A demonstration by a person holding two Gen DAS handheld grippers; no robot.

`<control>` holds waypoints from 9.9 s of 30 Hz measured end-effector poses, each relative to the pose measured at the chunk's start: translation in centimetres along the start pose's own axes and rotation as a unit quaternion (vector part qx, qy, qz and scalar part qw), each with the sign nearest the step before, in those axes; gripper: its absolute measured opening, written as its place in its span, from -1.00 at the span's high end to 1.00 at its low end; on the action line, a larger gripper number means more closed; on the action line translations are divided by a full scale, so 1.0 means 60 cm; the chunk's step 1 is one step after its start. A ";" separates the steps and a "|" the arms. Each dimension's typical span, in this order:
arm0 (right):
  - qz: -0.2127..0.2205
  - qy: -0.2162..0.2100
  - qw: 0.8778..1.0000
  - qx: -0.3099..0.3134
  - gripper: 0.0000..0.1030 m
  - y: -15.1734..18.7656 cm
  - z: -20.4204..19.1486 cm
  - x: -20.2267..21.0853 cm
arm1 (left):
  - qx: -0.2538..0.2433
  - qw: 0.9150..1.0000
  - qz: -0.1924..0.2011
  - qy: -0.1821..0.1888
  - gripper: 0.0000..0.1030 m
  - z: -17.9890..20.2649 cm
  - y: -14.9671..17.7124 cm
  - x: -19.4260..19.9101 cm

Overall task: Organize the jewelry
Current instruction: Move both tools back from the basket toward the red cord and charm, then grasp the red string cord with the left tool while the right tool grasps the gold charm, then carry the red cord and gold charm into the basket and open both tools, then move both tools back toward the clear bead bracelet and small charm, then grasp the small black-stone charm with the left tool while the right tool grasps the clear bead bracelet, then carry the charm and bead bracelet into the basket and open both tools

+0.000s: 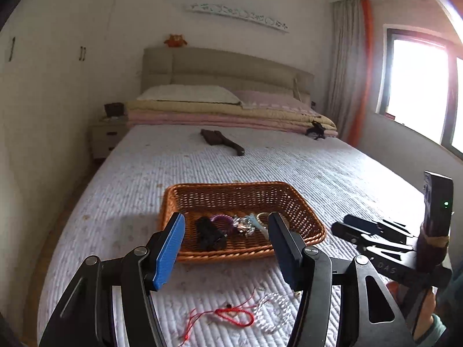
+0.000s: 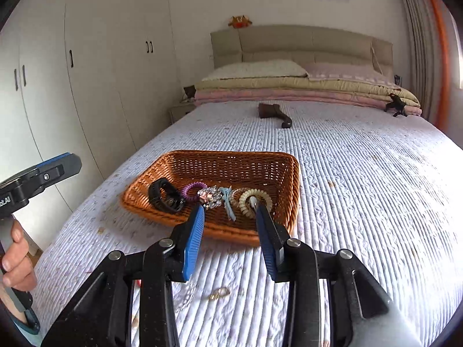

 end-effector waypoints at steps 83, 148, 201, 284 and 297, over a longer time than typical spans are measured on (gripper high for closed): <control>-0.161 -0.021 0.984 -0.068 0.76 0.155 -0.035 -0.083 | 0.047 0.980 -0.190 -0.022 -0.18 -0.067 0.231 -0.098; -0.031 -0.022 0.999 -0.015 0.76 -0.091 -0.001 -0.073 | 0.021 0.993 -0.080 0.080 0.92 0.023 -0.069 -0.125; -0.069 -0.035 0.996 -0.046 0.29 0.085 -0.064 -0.024 | 0.054 0.998 -0.021 -0.017 0.13 -0.064 0.113 0.005; -0.146 -0.001 0.989 -0.018 0.80 0.135 -0.084 -0.108 | -0.009 0.983 -0.186 -0.004 0.69 -0.024 0.202 -0.147; -0.092 -0.051 0.993 -0.056 0.80 0.095 -0.072 -0.022 | -0.012 0.993 -0.113 0.040 0.69 -0.017 0.174 -0.083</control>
Point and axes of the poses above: each gripper's, at about its wrist camera, not at the fingertips, and x roughly against the way its jaws point, z to its right, y to its underside, the point moved 3 cm from there along -x, roughly the way its jaws point, and after that the axes turned 11 degrees about x, right-handed, at the moved point
